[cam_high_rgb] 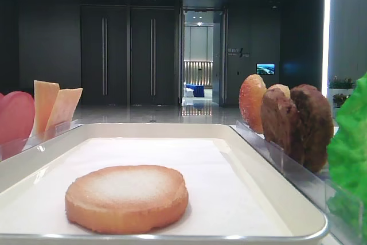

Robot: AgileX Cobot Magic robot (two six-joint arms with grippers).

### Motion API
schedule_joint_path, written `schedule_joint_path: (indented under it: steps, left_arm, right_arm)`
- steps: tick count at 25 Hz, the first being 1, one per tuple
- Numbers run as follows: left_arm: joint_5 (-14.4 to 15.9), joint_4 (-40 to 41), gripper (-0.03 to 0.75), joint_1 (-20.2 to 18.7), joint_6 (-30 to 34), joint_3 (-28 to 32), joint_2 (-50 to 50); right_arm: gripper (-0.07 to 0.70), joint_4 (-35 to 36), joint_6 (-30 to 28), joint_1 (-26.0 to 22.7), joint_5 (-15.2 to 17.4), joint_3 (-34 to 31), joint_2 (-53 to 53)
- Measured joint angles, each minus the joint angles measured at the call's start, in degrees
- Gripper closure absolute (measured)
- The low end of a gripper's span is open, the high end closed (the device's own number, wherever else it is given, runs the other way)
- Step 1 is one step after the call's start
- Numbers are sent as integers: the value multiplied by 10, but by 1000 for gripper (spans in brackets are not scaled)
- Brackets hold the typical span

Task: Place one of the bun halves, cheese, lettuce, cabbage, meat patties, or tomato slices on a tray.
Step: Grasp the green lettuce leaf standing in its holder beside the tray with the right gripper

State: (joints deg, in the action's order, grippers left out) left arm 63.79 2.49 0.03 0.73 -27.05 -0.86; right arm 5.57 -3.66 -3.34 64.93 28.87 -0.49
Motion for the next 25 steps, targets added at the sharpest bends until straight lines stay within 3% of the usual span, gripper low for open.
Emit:
schedule_joint_path:
  steps: [18,25]
  left_arm:
    - [0,0,118,0,0,0,0]
    - [0,0,118,0,0,0,0]
  right_arm:
    - [93,5,0,0,-3,1,0]
    - [93,47,0,0,-8,7,0]
